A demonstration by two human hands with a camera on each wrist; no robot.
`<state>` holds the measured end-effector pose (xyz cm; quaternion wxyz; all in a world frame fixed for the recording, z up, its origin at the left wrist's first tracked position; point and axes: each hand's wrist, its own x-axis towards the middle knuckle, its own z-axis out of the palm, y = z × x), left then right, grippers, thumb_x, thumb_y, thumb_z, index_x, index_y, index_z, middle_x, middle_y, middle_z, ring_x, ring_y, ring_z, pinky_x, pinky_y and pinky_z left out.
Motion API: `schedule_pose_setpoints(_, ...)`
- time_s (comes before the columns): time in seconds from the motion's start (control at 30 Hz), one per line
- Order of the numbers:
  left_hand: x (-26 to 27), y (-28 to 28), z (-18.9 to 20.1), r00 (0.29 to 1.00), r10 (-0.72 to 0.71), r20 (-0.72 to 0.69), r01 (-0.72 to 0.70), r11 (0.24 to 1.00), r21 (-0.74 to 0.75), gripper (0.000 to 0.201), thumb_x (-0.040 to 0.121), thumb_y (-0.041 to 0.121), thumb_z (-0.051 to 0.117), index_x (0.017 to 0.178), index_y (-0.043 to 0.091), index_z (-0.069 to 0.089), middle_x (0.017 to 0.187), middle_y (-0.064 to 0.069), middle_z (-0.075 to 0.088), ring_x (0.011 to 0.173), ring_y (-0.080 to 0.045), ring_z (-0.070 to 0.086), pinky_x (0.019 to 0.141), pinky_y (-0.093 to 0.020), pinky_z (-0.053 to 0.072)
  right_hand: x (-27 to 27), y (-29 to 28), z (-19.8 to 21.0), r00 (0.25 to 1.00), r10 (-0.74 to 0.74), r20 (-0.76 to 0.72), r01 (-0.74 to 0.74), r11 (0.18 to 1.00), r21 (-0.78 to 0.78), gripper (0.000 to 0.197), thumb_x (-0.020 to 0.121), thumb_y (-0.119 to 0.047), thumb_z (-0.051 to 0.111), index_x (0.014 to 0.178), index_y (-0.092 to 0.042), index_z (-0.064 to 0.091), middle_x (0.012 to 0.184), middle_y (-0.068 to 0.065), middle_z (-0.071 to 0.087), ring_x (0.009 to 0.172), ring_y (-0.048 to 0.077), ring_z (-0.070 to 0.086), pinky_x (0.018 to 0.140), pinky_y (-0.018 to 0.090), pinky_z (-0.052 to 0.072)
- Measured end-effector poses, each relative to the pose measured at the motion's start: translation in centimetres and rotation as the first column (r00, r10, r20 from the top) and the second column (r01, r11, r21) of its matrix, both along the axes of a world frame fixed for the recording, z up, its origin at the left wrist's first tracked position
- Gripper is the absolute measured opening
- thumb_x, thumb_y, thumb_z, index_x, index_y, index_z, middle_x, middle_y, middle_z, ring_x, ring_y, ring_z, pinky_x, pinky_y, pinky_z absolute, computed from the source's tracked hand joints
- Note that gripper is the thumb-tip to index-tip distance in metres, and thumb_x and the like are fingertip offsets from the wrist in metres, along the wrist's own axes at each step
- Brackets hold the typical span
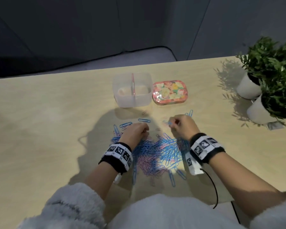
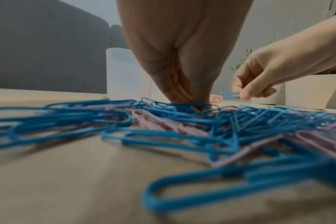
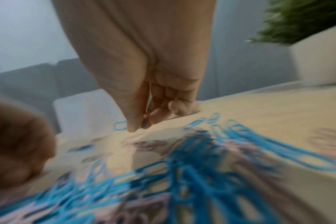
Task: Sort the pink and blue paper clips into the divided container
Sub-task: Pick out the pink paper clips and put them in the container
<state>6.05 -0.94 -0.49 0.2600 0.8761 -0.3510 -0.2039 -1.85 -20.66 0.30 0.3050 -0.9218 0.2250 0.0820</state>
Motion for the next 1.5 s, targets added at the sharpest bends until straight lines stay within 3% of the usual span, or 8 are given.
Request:
schedule_pose_setpoints(0.2, 0.3, -1.9, 1.0, 0.992, 0.061, -0.110, -0.069, 0.996, -0.065, 0.020, 0.080, -0.001, 0.057, 0.099, 0.002, 0.064, 0.094, -0.014, 0.069, 0.084, -0.025, 0.062, 0.077, -0.030, 0.049, -3.0, -3.9, -0.7, 0.988, -0.147, -0.036, 0.143, 0.984, -0.110, 0.012, 0.082, -0.013, 0.062, 0.090, -0.014, 0.071, 0.099, 0.013, 0.069, 0.099, 0.032, 0.060, 0.084, 0.037, 0.049)
schedule_pose_setpoints(0.33, 0.4, -4.4, 1.2, 0.983, 0.068, -0.173, -0.091, 0.987, -0.129, 0.019, 0.079, -0.001, 0.061, 0.097, 0.003, 0.065, 0.092, -0.015, 0.070, 0.088, -0.028, 0.064, 0.083, -0.031, 0.048, -1.5, -2.8, -0.4, 0.991, 0.136, 0.005, -0.132, 0.968, -0.215, 0.036, 0.078, -0.011, 0.058, 0.113, -0.013, 0.063, 0.115, 0.011, 0.060, 0.110, 0.034, 0.049, 0.093, 0.037, 0.042)
schedule_pose_setpoints(0.47, 0.4, -5.5, 0.8, 0.996, 0.017, -0.085, -0.022, 0.998, -0.056, 0.025, 0.081, 0.008, 0.062, 0.105, 0.005, 0.065, 0.099, -0.015, 0.068, 0.096, -0.028, 0.059, 0.082, -0.027, 0.041, 1.1, -1.3, 0.3, 0.884, 0.420, -0.205, -0.463, 0.846, -0.266, 0.068, 0.073, -0.020, 0.062, 0.137, -0.022, 0.039, 0.135, 0.004, 0.045, 0.119, 0.028, 0.042, 0.098, 0.039, 0.037)
schedule_pose_setpoints(0.73, -0.3, -5.1, 0.2, 1.000, -0.007, 0.015, 0.006, 0.999, 0.037, 0.020, 0.080, 0.013, 0.061, 0.098, 0.009, 0.068, 0.097, -0.015, 0.063, 0.091, -0.031, 0.060, 0.080, -0.039, 0.050, 0.9, -0.9, -1.2, 0.918, 0.396, -0.027, -0.396, 0.905, -0.156, 0.025, 0.083, -0.013, 0.059, 0.105, -0.013, 0.070, 0.104, 0.010, 0.060, 0.101, 0.029, 0.055, 0.085, 0.038, 0.047)
schedule_pose_setpoints(0.97, -0.9, -5.7, 0.4, 0.988, -0.104, 0.117, 0.086, 0.985, 0.147, 0.022, 0.082, 0.015, 0.052, 0.095, 0.010, 0.069, 0.095, -0.013, 0.061, 0.090, -0.032, 0.058, 0.075, -0.039, 0.051, 0.5, 0.4, -2.2, 0.957, 0.290, -0.030, -0.289, 0.931, -0.221, 0.012, 0.085, -0.008, 0.052, 0.091, -0.004, 0.062, 0.098, 0.018, 0.062, 0.097, 0.034, 0.056, 0.081, 0.040, 0.047)
schedule_pose_setpoints(1.2, 0.6, -4.2, 0.1, 0.998, -0.021, 0.054, 0.010, 0.981, 0.196, 0.020, 0.090, 0.006, 0.048, 0.103, 0.004, 0.063, 0.108, -0.016, 0.061, 0.101, -0.033, 0.056, 0.085, -0.039, 0.044, 2.0, 0.1, 1.1, 0.997, 0.073, -0.025, -0.072, 0.996, 0.055, 0.009, 0.089, -0.009, 0.052, 0.086, -0.003, 0.059, 0.083, 0.010, 0.061, 0.077, 0.025, 0.056, 0.072, 0.029, 0.044)
schedule_pose_setpoints(1.4, -0.5, -3.4, -0.2, 0.999, 0.046, 0.009, -0.047, 0.980, 0.192, 0.017, 0.091, 0.008, 0.046, 0.101, 0.000, 0.057, 0.105, -0.018, 0.055, 0.100, -0.033, 0.051, 0.083, -0.049, 0.048, 10.3, 3.2, 7.6, 0.979, 0.087, 0.183, -0.134, 0.954, 0.267, 0.033, 0.081, -0.006, 0.062, 0.056, -0.020, 0.045, 0.058, 0.000, 0.048, 0.056, 0.016, 0.046, 0.056, 0.024, 0.042)
schedule_pose_setpoints(1.5, -0.6, -3.5, -0.1, 0.990, 0.135, -0.025, -0.126, 0.967, 0.220, 0.027, 0.088, 0.006, 0.052, 0.114, -0.001, 0.053, 0.116, -0.017, 0.058, 0.107, -0.032, 0.055, 0.086, -0.039, 0.051, 14.4, 6.0, 8.9, 0.972, 0.063, 0.227, -0.138, 0.934, 0.330, 0.031, 0.079, -0.003, 0.063, 0.056, -0.017, 0.050, 0.055, -0.002, 0.050, 0.051, 0.013, 0.048, 0.058, 0.025, 0.045)
